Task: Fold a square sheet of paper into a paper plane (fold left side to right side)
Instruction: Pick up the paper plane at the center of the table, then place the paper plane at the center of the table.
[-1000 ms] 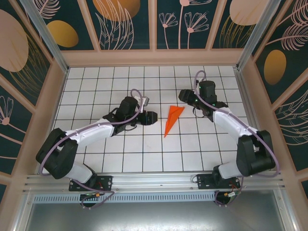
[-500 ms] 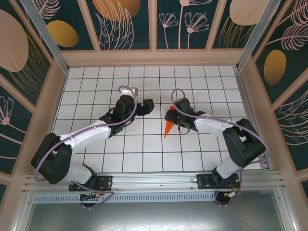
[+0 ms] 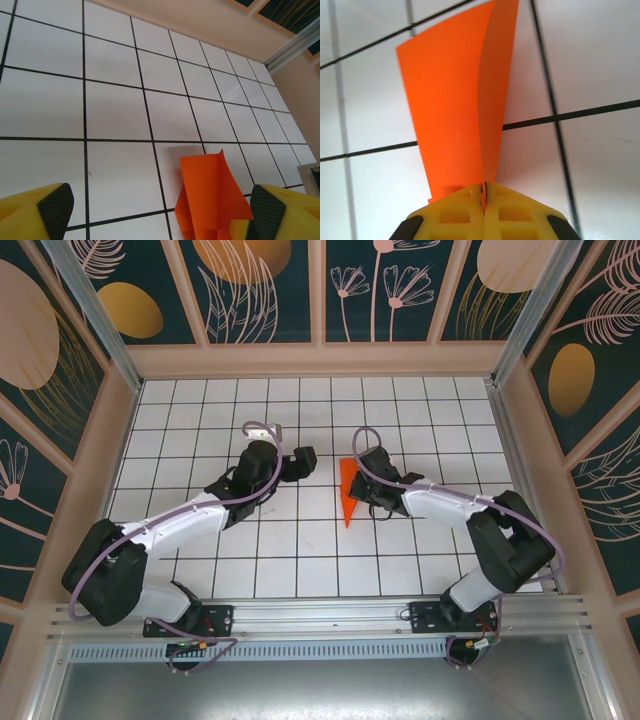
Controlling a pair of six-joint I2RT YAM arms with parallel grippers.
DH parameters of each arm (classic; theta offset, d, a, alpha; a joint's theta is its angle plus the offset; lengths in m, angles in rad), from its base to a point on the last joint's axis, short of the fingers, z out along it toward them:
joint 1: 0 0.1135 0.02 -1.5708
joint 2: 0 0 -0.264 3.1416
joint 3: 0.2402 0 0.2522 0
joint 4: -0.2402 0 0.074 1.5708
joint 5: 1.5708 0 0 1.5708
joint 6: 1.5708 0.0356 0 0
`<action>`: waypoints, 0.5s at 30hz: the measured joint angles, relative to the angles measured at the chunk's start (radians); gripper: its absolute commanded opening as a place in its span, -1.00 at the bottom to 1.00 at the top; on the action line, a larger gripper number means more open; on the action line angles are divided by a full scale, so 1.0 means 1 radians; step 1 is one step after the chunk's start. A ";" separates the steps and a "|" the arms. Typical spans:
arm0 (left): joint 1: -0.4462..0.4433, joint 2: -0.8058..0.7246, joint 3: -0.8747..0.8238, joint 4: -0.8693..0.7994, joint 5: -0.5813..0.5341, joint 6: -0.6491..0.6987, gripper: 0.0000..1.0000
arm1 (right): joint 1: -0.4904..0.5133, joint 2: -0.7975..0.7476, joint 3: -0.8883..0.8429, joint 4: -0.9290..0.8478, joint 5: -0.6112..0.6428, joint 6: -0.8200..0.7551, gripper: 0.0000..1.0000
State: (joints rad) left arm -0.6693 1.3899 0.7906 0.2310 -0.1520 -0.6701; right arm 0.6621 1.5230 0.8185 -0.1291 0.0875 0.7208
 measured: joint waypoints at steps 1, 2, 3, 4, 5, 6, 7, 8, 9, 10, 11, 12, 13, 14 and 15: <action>0.000 -0.014 0.000 -0.008 -0.015 0.004 0.89 | 0.010 -0.022 0.000 0.005 -0.022 -0.009 -1.00; 0.000 -0.026 0.000 -0.013 -0.025 0.008 0.92 | 0.016 -0.040 0.000 0.016 -0.045 -0.015 -1.00; 0.000 -0.043 0.000 -0.020 -0.041 0.012 0.95 | 0.021 -0.062 -0.001 0.036 -0.078 -0.019 -1.00; 0.000 -0.061 0.000 -0.026 -0.054 0.017 0.97 | 0.024 -0.083 -0.003 0.062 -0.114 -0.024 -1.00; 0.000 -0.077 0.000 -0.029 -0.068 0.022 0.97 | 0.025 -0.100 -0.008 0.091 -0.144 -0.027 -1.00; 0.000 -0.094 0.000 -0.031 -0.081 0.026 0.97 | 0.025 -0.116 -0.017 0.124 -0.178 -0.029 -1.00; 0.000 -0.113 0.000 -0.031 -0.094 0.029 0.97 | 0.025 -0.124 -0.026 0.155 -0.209 -0.031 -1.00; 0.000 -0.128 0.000 -0.031 -0.103 0.031 0.97 | 0.025 -0.124 -0.035 0.179 -0.232 -0.032 -1.00; 0.000 -0.140 0.000 -0.031 -0.112 0.034 0.97 | 0.024 -0.117 -0.048 0.206 -0.257 -0.032 -1.00; 0.000 -0.151 0.000 -0.031 -0.119 0.036 0.97 | 0.023 -0.102 -0.061 0.227 -0.279 -0.034 -1.00; 0.000 -0.157 0.000 -0.031 -0.122 0.038 0.97 | 0.020 -0.083 -0.074 0.248 -0.300 -0.034 -1.00; 0.000 -0.160 0.000 -0.031 -0.123 0.038 0.97 | 0.016 -0.060 -0.090 0.267 -0.316 -0.034 -1.00; 0.000 -0.161 0.000 -0.031 -0.124 0.038 0.97 | 0.009 -0.035 -0.109 0.280 -0.328 -0.034 -0.98; 0.000 -0.161 -0.001 -0.031 -0.123 0.038 0.97 | 0.000 -0.015 -0.125 0.286 -0.336 -0.034 -0.93; 0.000 -0.161 -0.004 -0.032 -0.123 0.038 0.97 | -0.010 0.002 -0.142 0.287 -0.340 -0.035 -0.86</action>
State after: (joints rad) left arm -0.6693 1.2293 0.7868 0.1989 -0.2749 -0.6319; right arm 0.6518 1.5249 0.6762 0.1577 -0.2523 0.6857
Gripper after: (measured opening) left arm 0.985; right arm 0.064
